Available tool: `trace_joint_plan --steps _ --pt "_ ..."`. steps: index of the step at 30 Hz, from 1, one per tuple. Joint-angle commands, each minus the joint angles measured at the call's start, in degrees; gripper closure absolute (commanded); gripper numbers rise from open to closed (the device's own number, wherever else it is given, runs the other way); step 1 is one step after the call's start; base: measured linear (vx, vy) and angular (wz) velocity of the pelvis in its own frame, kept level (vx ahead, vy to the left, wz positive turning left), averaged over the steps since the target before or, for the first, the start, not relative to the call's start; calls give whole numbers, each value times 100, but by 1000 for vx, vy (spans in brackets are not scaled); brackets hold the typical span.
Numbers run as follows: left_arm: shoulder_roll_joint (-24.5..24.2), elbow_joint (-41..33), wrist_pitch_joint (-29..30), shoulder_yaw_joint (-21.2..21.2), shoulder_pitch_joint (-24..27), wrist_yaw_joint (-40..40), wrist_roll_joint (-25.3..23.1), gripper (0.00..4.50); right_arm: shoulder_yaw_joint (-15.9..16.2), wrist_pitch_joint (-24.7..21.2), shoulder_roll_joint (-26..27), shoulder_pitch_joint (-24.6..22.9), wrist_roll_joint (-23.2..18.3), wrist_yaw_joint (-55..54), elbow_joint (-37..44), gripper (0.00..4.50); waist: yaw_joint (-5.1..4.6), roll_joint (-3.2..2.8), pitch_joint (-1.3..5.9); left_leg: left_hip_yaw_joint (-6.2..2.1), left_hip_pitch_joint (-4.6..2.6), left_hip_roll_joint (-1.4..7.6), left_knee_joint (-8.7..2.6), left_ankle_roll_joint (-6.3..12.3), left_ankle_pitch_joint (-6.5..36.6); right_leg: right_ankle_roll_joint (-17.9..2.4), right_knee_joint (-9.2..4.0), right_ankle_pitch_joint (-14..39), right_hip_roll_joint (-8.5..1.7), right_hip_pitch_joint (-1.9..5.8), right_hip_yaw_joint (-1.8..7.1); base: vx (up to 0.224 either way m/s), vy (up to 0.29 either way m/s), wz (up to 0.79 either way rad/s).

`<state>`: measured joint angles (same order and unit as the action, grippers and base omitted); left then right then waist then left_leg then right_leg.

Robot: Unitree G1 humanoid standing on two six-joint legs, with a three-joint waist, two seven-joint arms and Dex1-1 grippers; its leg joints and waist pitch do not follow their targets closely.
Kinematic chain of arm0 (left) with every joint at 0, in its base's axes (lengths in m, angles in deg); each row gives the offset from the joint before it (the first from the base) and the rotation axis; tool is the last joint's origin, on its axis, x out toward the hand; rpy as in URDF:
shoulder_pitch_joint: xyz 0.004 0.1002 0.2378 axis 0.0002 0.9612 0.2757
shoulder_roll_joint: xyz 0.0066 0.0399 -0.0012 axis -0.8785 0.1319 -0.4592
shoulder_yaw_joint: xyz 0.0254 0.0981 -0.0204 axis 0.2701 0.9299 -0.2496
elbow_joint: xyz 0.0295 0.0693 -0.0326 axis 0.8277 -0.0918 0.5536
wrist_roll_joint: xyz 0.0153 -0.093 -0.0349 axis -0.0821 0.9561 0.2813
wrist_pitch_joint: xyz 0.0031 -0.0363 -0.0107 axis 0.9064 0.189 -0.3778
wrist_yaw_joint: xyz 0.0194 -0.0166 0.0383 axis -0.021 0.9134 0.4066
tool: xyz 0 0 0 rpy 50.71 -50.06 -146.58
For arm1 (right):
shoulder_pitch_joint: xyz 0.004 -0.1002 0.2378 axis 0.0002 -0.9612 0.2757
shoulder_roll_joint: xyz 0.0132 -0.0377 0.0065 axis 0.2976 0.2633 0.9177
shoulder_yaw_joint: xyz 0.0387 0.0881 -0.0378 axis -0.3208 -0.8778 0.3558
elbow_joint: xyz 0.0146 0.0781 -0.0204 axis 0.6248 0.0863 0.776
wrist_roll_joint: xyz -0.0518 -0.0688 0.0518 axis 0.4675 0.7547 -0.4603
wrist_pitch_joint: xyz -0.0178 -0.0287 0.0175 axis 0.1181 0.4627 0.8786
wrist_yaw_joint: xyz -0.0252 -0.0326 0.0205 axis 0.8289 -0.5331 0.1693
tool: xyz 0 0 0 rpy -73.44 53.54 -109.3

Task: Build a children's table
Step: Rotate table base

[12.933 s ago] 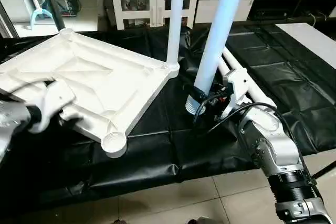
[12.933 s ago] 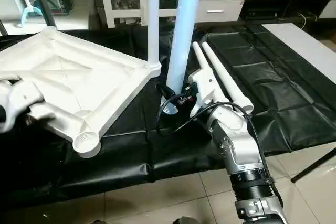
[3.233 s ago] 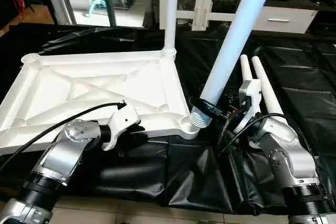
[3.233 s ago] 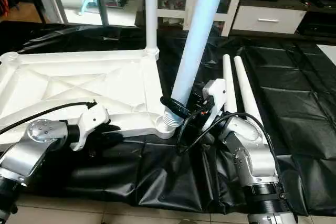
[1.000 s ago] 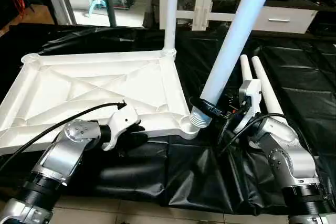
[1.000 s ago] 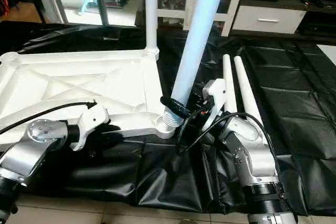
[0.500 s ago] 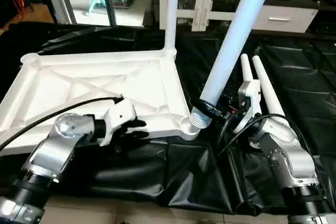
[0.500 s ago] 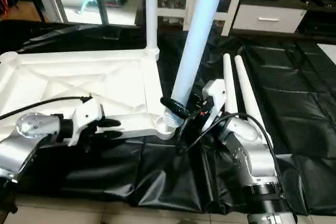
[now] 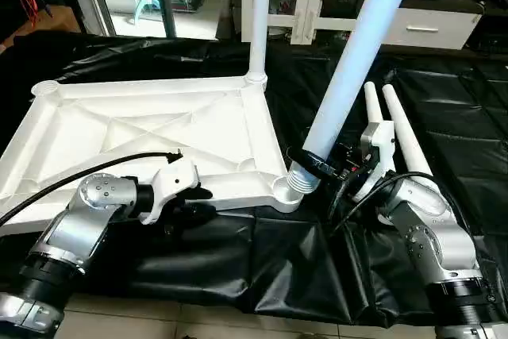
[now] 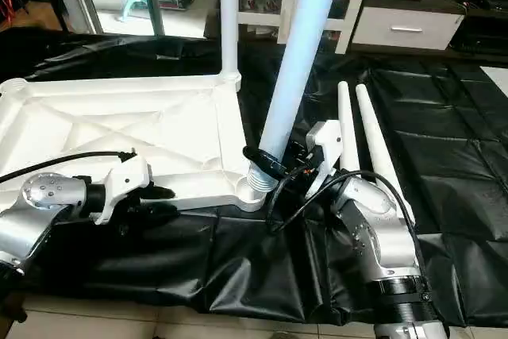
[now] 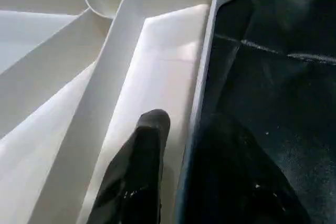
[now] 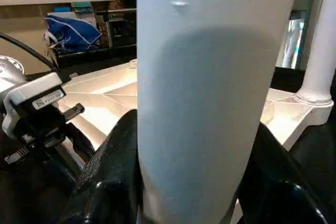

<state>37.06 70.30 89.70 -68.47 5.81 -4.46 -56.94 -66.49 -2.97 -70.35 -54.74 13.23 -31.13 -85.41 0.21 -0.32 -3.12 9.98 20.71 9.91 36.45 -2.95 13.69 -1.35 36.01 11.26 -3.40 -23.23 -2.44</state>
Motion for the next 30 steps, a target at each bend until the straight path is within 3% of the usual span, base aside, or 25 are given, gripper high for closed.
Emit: trace_joint_plan --steps 1,9,12,16,19,20,23,24,27,29,30 --pt "2 76 -56 67 -122 -38 -79 340 -18 56 -5 51 23 -3 10 260 0 -97 381 -97 -60 316 -501 287 372 -1645 -330 -87 -439 326 279 0 0 0" --pt "45 193 -64 28 -186 -48 -41 408 -31 -98 17 96 28 -114 -131 260 -4 -90 372 -97 -60 317 -510 224 481 -1654 -342 64 -445 331 283 0 0 0" --pt "96 166 -2 -20 -173 -30 16 413 -44 -50 51 144 48 -134 -262 260 -20 -84 373 -100 -51 317 -512 199 510 -1656 -346 115 -450 340 286 0 0 0" --pt "139 31 95 -25 -100 -80 99 437 92 223 62 341 308 -59 -780 260 -75 -87 369 -99 -44 307 -502 224 483 -1711 -343 104 -449 332 280 0 0 0" --pt "140 -88 115 15 -6 -186 140 446 155 702 155 599 521 -38 -1367 260 -119 -89 346 -96 -30 304 -501 215 597 -1734 -367 273 -457 327 283 0 0 0" --pt "153 -137 59 9 34 -274 203 446 178 810 181 744 528 76 -1586 260 -130 -57 321 -88 -27 301 -502 240 620 -1730 -383 314 -451 315 293 0 0 0" --pt "153 -253 16 -5 108 -430 324 446 227 888 159 942 519 353 -1852 260 -123 -87 334 -95 -38 320 -499 360 466 -1767 -352 148 -444 327 286 0 0 0" --pt "134 -310 9 1 138 -485 348 446 226 926 153 1024 512 443 -1958 260 -131 -47 316 -93 -20 321 -496 455 371 -1800 -326 6 -449 329 289 0 0 0" --pt "84 -396 -13 34 212 -591 362 446 205 1047 152 1190 514 636 -2224 260 -125 -66 314 -82 -40 322 -494 605 239 -1842 -326 -137 -445 314 279 0 0 0" --pt "62 -466 -6 61 279 -613 356 446 243 1168 147 1273 542 872 -2445 260 -121 14 268 -72 -28 330 -509 671 289 -1817 -349 24 -455 302 285 0 0 0" --pt "69 -486 -15 61 296 -563 335 446 262 1221 149 1297 545 979 -2536 260 -122 11 243 -74 -31 332 -519 667 357 -1788 -366 210 -454 290 285 0 0 0"
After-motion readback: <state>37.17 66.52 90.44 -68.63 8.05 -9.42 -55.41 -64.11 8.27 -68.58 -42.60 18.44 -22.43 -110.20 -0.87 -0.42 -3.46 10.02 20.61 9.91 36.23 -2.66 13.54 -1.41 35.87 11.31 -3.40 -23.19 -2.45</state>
